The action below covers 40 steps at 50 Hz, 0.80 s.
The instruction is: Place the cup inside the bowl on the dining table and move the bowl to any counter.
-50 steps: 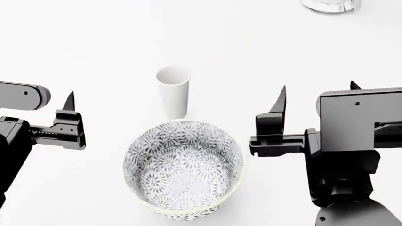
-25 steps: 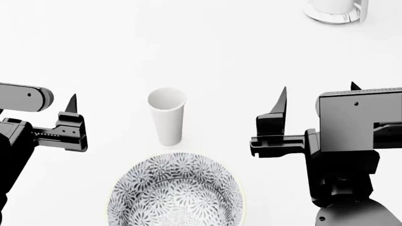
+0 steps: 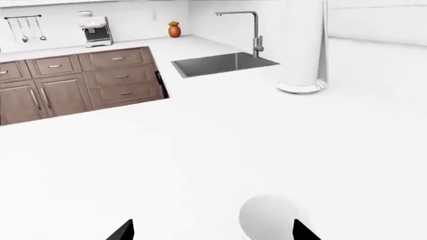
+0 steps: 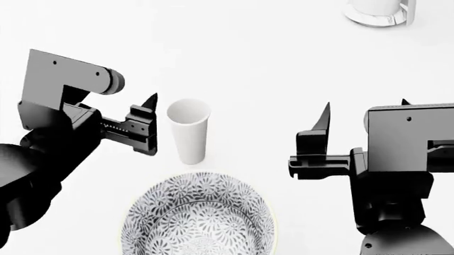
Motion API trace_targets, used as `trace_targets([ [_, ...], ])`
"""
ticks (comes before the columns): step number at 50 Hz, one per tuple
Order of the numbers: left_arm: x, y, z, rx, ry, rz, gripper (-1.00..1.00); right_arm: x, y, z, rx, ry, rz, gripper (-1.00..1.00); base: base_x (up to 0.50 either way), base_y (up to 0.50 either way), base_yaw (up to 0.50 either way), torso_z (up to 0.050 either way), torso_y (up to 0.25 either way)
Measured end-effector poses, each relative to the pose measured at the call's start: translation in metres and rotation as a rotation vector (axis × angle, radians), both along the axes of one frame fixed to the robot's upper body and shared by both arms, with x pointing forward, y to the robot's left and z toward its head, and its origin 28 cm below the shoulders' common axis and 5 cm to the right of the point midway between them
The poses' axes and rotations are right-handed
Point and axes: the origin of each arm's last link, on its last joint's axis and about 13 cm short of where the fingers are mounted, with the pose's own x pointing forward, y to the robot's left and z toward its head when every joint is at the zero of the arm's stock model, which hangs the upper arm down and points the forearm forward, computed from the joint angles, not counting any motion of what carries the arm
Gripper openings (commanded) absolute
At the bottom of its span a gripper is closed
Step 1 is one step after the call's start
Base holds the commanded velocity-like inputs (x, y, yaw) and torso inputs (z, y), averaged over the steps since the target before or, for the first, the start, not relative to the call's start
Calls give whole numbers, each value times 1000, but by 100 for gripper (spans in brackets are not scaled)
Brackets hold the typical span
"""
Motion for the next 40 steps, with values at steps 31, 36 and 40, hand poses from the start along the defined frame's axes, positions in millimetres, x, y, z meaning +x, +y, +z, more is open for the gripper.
trace_targets([
  [31, 59, -40, -25, 93, 176, -116, 100, 4, 1, -4, 11, 19, -18, 100, 0, 0, 0, 0, 0],
  [36, 65, -43, -27, 111, 193, -120, 100, 5, 1, -4, 12, 21, -17, 100, 0, 0, 0, 0, 0],
  [40, 72, -45, -30, 124, 208, -116, 100, 5, 2, -5, 12, 24, -15, 100, 0, 0, 0, 0, 0],
])
